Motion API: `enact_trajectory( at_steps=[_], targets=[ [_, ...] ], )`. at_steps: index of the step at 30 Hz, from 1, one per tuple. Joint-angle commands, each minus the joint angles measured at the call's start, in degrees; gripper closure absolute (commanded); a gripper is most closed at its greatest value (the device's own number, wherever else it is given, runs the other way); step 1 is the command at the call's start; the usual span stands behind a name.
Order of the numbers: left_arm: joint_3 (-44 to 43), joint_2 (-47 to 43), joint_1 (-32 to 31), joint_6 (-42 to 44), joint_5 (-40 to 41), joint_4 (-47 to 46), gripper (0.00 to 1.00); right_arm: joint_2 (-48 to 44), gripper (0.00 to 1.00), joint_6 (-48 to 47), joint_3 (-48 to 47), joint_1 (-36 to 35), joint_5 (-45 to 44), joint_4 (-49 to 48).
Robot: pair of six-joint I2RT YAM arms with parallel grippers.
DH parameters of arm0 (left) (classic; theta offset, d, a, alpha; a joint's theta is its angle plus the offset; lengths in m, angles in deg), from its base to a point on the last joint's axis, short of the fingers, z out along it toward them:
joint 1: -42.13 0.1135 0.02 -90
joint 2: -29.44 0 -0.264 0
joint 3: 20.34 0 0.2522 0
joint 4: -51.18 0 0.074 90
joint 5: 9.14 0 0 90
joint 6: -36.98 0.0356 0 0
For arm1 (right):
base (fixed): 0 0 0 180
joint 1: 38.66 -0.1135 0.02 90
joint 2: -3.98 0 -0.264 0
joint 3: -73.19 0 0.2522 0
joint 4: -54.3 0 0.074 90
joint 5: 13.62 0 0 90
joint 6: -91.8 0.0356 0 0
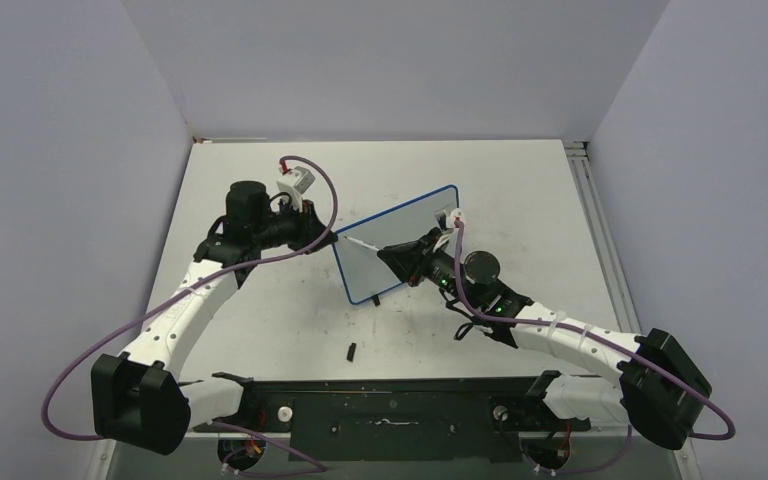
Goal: Write a sentence on the whiteboard
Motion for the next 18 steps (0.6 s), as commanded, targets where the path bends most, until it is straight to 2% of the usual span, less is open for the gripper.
enact_trajectory(
  at_steps=[1,18],
  targets=[
    [0.40,-1.75,0.20,2.15,-0.19,-3.18,1.00,0.39,0.95,-0.97,-1.58,-0.61,-0.88,-3.94],
    [2.82,-1.96,0.25,7.69,-2.65,-2.51,1.00,-0.05,0.95,-1.39,-0.38,-1.17,-1.53,-4.83]
  ],
)
